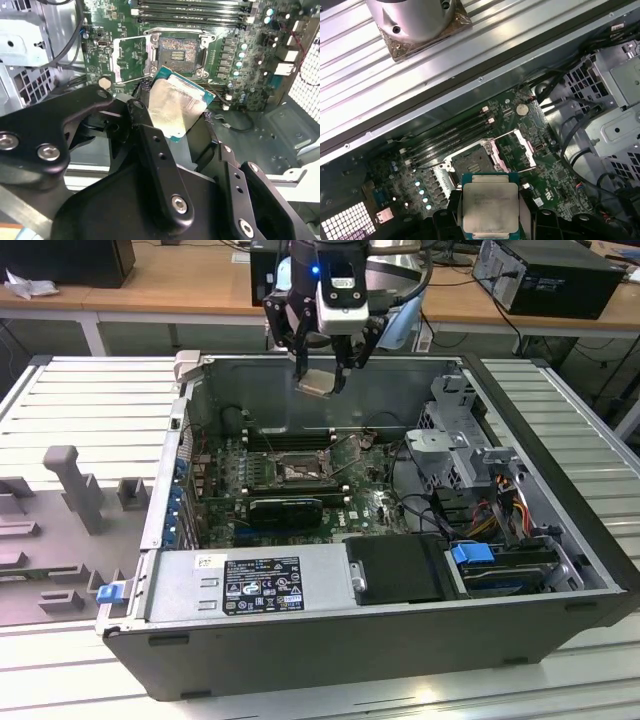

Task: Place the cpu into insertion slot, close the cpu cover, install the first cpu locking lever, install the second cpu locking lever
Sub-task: 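Place the cpu into insertion slot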

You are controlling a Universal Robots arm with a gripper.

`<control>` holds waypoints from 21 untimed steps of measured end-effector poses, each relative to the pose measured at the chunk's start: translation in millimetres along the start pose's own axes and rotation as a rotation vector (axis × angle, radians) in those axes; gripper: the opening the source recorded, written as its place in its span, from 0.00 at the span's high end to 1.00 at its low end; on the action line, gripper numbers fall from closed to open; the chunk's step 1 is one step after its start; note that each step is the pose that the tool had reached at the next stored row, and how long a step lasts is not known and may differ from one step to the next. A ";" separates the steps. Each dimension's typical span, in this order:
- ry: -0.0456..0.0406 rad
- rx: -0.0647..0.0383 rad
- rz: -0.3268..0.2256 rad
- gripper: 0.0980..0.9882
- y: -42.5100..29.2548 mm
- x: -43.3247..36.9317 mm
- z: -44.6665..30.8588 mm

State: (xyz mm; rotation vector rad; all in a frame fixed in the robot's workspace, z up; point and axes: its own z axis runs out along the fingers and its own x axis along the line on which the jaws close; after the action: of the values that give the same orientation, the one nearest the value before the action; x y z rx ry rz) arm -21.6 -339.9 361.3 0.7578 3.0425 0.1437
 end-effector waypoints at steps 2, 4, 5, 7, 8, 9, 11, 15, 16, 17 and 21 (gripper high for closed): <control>-0.0007 0.000 0.009 0.50 -0.2 0.0 1.0; -0.0008 0.000 0.011 0.50 -0.4 -0.1 2.3; -0.0007 0.000 0.011 0.50 -0.5 -0.1 3.5; -0.0005 0.000 0.011 0.50 -0.6 -0.2 4.8; -0.0004 0.000 0.012 0.50 -0.7 -0.1 5.1; -0.0005 0.000 0.013 0.50 -0.7 -0.2 5.2; -0.0016 0.000 0.024 0.50 -0.7 -0.2 5.3; -0.0038 0.000 0.050 0.50 -0.7 -0.2 5.4; -0.0044 -0.001 0.056 0.50 -0.7 -0.2 5.4; -0.0047 -0.001 0.060 0.50 -0.7 -0.2 5.4; -0.0064 -0.001 0.079 0.50 -0.7 -0.2 5.5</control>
State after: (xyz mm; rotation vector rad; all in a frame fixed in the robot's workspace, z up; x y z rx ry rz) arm -21.7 -340.2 355.8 0.8769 3.0074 0.1429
